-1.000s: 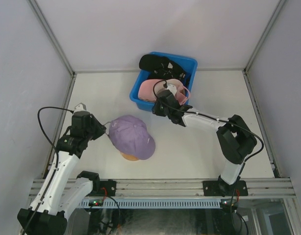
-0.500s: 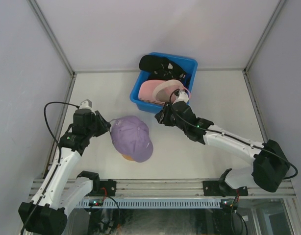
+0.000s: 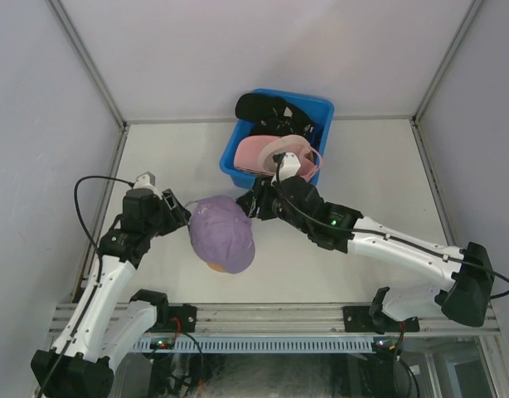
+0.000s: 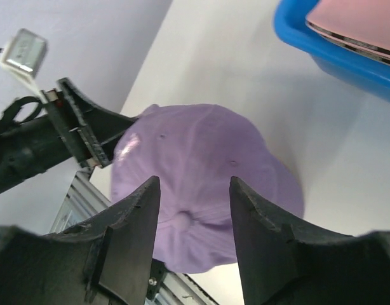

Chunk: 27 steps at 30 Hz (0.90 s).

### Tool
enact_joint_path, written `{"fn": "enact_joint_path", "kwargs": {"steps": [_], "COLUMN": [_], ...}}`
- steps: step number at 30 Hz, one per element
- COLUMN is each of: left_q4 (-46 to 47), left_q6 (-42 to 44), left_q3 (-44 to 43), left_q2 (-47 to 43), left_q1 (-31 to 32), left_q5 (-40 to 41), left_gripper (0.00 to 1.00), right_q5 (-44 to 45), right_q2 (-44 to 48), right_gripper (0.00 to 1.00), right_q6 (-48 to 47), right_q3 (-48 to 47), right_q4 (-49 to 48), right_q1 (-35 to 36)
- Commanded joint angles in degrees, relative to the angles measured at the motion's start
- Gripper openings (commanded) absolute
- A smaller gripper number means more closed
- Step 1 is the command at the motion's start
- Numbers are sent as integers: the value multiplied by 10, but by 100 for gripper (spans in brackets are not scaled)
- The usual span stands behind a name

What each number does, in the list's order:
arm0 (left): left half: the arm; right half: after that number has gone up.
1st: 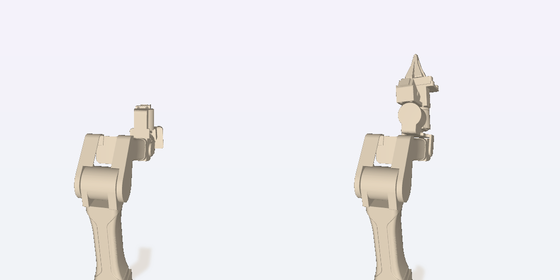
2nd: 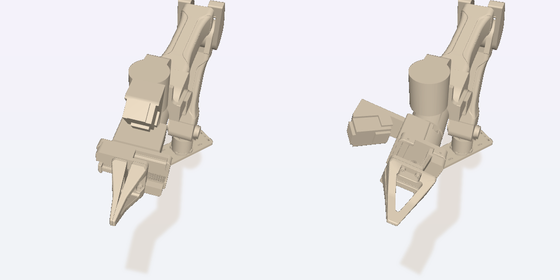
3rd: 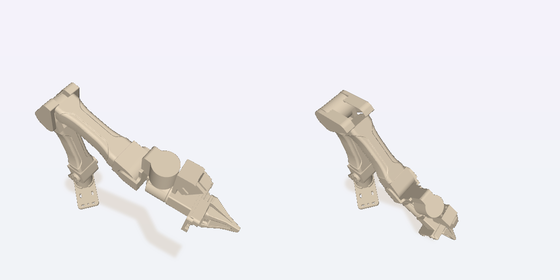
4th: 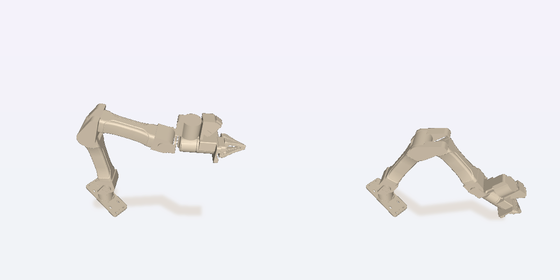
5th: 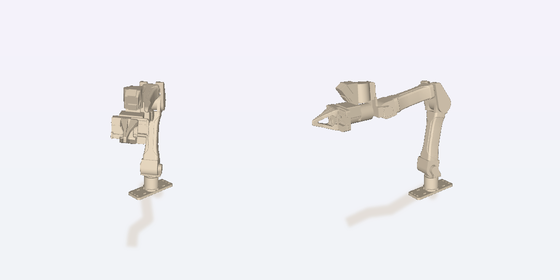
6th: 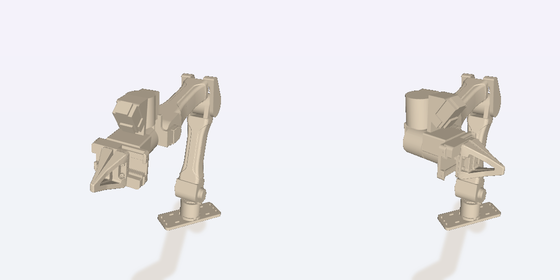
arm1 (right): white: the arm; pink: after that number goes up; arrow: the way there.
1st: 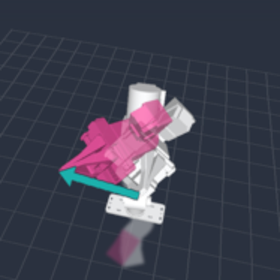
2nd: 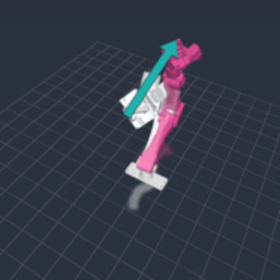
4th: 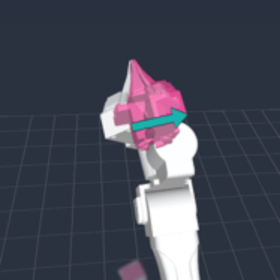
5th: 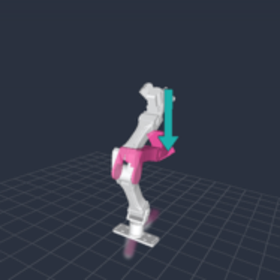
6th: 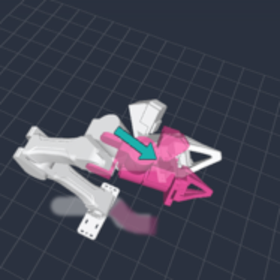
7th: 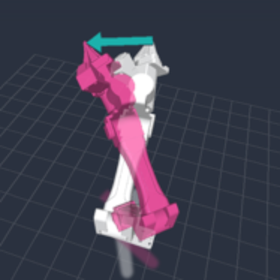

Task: Stack the hats
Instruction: Place the hat on the hat stand.

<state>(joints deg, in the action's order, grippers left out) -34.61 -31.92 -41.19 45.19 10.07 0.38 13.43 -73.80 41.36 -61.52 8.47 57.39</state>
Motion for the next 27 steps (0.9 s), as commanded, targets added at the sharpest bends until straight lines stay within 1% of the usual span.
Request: {"fn": "enact_joint_path", "kwargs": {"steps": [1,4,7,12,15,23,27], "left_q4": [-11,-21,-32,-47,-50,-57,-69], "left_q6": [4,-1,-6,-16,-26,-50,-63], "left_q3": [1,2,1,-5,-4,-3,-9], "left_q2": [-23,-36,-49,-63,-72,-97,-112], "left_q1": [-5,-4,-5,-5,-5,-4,-5], "left_q5": [13,19,27,35,37,48,61], "left_gripper": [64,65,68,79,83,85,88], "right_q5": [28,26,27,33,32,28,26], "right_q2": [-14,-21,-25,-30,-33,-33,-33], "right_gripper": [48,48,48,48,48,48,48], "right_q6": [-30,-30,-29,-33,-35,-35,-35], "right_q3": [-48,-56,-59,-64,-71,-77,-82], "right_q4": [31,41,50,62,71,84,93], "right_q1": [25,30,38,47,49,54,55]}}
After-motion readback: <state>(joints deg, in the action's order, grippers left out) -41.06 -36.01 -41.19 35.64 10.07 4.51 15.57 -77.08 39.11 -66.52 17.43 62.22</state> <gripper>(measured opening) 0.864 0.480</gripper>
